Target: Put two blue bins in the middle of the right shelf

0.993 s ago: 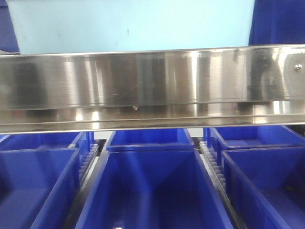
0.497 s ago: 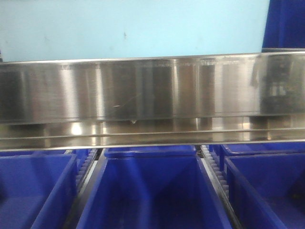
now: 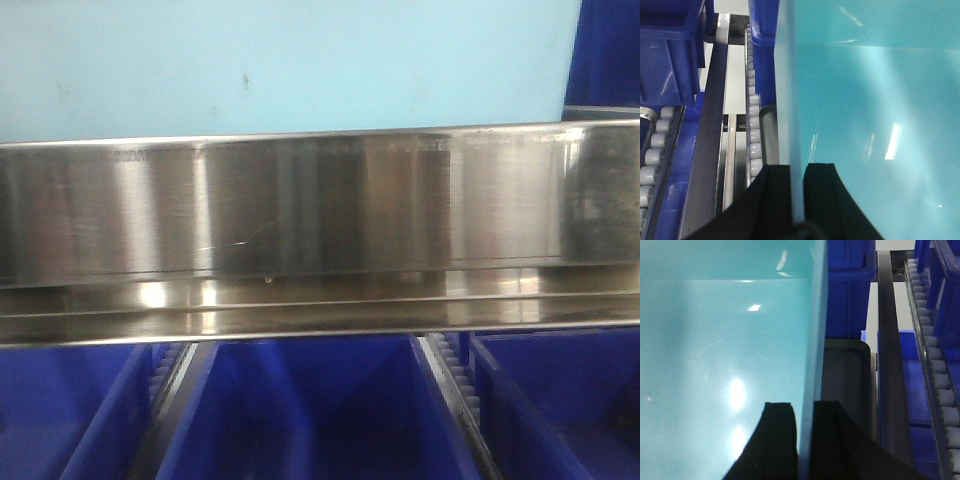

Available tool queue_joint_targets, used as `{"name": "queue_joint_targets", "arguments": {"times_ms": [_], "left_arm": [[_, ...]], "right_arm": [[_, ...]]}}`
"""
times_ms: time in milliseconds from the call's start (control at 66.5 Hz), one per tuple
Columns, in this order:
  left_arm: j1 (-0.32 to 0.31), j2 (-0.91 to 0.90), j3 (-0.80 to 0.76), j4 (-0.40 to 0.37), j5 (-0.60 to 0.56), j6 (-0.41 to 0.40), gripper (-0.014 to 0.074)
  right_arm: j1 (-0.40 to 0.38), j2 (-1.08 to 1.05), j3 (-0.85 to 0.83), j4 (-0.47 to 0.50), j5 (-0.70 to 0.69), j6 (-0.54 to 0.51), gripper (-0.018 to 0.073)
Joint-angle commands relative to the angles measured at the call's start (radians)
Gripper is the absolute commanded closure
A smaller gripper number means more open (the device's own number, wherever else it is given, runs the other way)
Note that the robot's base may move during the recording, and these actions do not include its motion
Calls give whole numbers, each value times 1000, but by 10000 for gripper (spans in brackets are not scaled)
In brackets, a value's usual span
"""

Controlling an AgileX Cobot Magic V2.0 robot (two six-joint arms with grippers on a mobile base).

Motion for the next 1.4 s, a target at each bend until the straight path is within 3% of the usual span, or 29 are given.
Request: {"name": "queue_joint_targets", "arguments": {"times_ms": [0,692,1384], "left_arm": [[-2,-13,-11,9,-42,3,707],[-2,-13,-11,9,-42,3,707],[-2,-12,-11,16,-193,3,707]], "right_arm": [[-4,-11,-9,-13,-46,-10,712],[-4,-11,-9,-13,-49,-10,712],[-4,-7,-9,-13,-158,-10,712]]}}
